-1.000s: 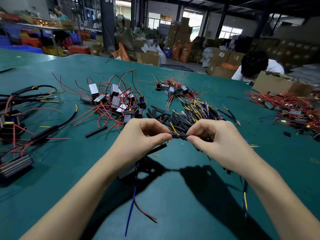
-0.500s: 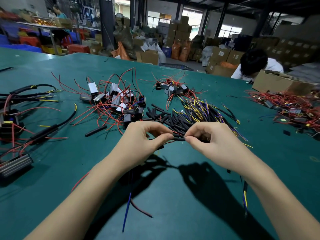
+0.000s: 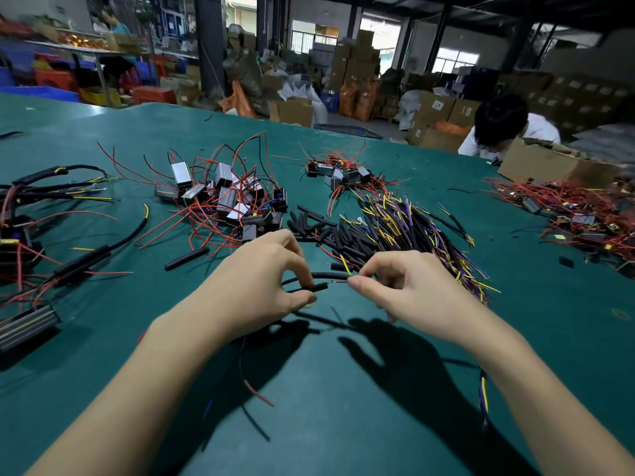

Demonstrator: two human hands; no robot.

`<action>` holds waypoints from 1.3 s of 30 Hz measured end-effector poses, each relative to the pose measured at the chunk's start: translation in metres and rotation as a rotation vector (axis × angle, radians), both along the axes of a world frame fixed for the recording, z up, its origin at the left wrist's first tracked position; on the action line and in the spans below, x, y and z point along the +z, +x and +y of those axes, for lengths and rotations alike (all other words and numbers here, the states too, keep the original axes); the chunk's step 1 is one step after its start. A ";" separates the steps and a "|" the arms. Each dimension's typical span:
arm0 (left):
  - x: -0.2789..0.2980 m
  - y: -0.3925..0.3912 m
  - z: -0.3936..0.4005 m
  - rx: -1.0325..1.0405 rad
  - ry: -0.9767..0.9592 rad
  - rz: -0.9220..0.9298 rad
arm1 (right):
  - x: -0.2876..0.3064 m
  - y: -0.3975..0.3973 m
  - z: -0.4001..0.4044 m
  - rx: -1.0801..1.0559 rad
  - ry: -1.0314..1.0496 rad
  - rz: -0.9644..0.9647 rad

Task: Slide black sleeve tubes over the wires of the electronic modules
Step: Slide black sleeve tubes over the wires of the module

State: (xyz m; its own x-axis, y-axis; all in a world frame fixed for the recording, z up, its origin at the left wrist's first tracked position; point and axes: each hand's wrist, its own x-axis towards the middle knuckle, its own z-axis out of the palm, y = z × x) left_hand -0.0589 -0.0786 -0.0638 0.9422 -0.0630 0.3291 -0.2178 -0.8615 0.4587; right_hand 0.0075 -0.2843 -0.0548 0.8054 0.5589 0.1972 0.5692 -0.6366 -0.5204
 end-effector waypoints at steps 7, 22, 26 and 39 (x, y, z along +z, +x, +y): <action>0.000 -0.001 -0.003 -0.015 -0.064 -0.011 | -0.007 -0.002 0.019 0.047 0.227 0.267; 0.003 -0.002 -0.003 -0.014 -0.113 0.006 | -0.009 -0.002 0.020 0.019 0.287 0.362; 0.002 -0.001 -0.004 -0.032 -0.133 -0.005 | -0.010 -0.001 0.021 -0.003 0.256 0.287; 0.000 -0.003 -0.014 0.097 0.128 -0.039 | -0.006 -0.008 0.023 -0.013 0.321 0.251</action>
